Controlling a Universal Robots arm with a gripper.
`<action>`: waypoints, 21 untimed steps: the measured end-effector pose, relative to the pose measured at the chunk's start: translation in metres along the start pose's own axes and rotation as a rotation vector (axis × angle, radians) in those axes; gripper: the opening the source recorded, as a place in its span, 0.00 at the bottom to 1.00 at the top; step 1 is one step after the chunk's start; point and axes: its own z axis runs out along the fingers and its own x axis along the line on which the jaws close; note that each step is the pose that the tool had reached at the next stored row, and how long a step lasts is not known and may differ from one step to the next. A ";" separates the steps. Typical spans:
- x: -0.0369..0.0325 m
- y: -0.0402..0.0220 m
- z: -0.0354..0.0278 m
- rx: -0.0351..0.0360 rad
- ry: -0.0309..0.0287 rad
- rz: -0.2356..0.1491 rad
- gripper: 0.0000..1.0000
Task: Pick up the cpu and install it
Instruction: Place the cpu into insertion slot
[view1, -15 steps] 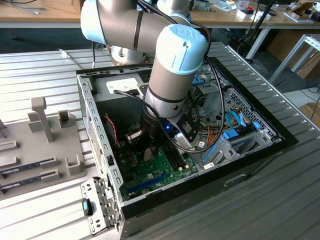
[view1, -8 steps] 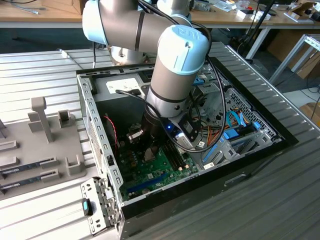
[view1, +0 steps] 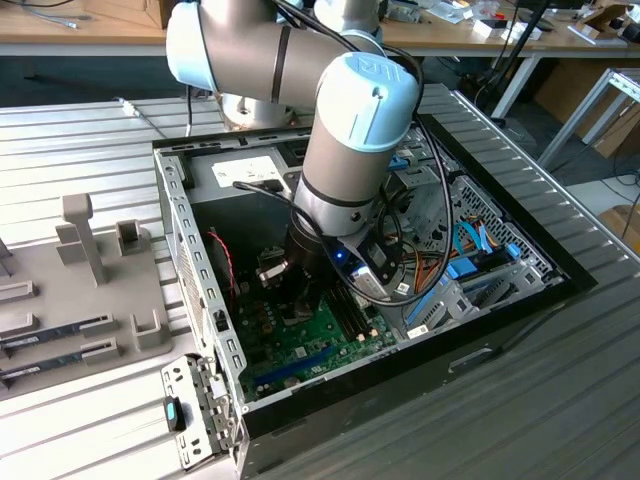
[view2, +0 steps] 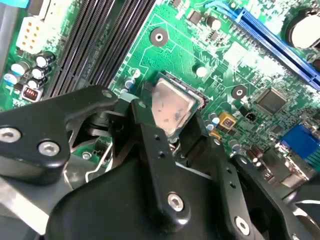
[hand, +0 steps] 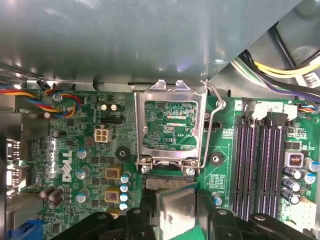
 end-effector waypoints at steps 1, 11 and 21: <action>0.0000 -0.0001 -0.0002 -0.0004 0.0001 0.000 0.47; -0.0013 -0.0006 -0.0106 0.0000 0.0011 -0.016 0.47; -0.0047 -0.0003 -0.0039 0.0000 0.0055 -0.026 0.47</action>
